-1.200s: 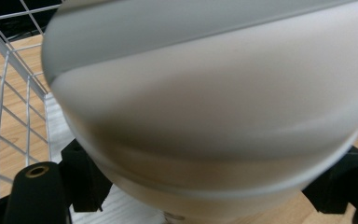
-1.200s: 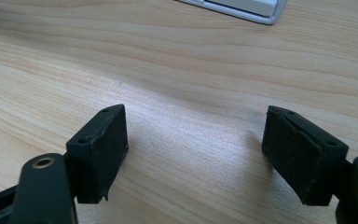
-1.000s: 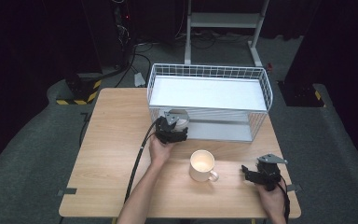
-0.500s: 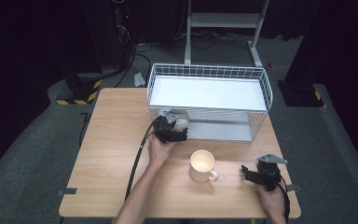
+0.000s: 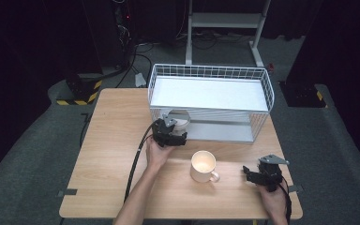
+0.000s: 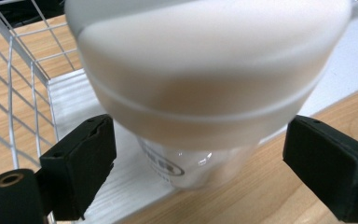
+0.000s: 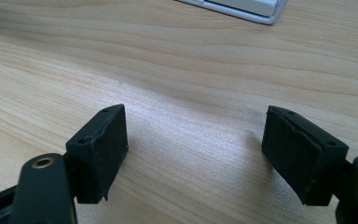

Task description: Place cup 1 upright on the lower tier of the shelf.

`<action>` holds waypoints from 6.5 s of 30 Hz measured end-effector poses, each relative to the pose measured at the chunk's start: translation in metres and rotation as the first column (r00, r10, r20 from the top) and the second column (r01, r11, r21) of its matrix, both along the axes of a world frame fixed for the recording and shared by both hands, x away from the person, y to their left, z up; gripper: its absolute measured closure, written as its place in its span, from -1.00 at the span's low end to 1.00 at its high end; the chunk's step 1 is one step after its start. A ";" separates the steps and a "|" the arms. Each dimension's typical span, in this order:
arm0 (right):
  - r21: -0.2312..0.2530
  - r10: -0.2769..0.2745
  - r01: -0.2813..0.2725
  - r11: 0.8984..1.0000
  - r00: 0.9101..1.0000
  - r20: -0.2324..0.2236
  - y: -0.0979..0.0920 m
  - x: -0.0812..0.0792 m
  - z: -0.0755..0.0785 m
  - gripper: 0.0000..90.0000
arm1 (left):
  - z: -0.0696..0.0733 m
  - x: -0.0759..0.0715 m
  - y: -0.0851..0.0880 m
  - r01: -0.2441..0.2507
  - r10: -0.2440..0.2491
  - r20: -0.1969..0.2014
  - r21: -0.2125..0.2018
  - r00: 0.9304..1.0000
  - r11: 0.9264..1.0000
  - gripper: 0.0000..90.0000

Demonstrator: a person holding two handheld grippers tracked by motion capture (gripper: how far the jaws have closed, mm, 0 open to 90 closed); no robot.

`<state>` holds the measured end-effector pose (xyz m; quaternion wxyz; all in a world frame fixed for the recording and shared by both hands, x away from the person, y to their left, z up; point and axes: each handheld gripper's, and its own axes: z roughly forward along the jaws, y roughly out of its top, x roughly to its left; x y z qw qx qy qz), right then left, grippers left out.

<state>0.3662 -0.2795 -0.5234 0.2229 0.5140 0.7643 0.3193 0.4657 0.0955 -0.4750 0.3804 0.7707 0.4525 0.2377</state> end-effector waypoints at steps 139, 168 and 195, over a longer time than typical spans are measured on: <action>-0.001 -0.001 0.001 1.000 1.000 0.000 0.000 0.000 0.000 -0.50 | 0.006 -0.003 0.005 -0.079 0.078 -0.008 -0.043 0.997 0.996 -0.27; 0.000 -0.001 0.001 1.000 1.000 0.000 0.000 0.000 0.000 -0.50 | 0.019 -0.039 0.024 -0.032 0.030 -0.030 -0.046 0.999 0.998 -0.33; 0.000 -0.002 0.002 1.000 1.000 0.000 0.000 0.000 0.000 -0.50 | 0.024 -0.071 0.050 -0.025 0.022 -0.023 -0.117 0.999 0.993 -0.44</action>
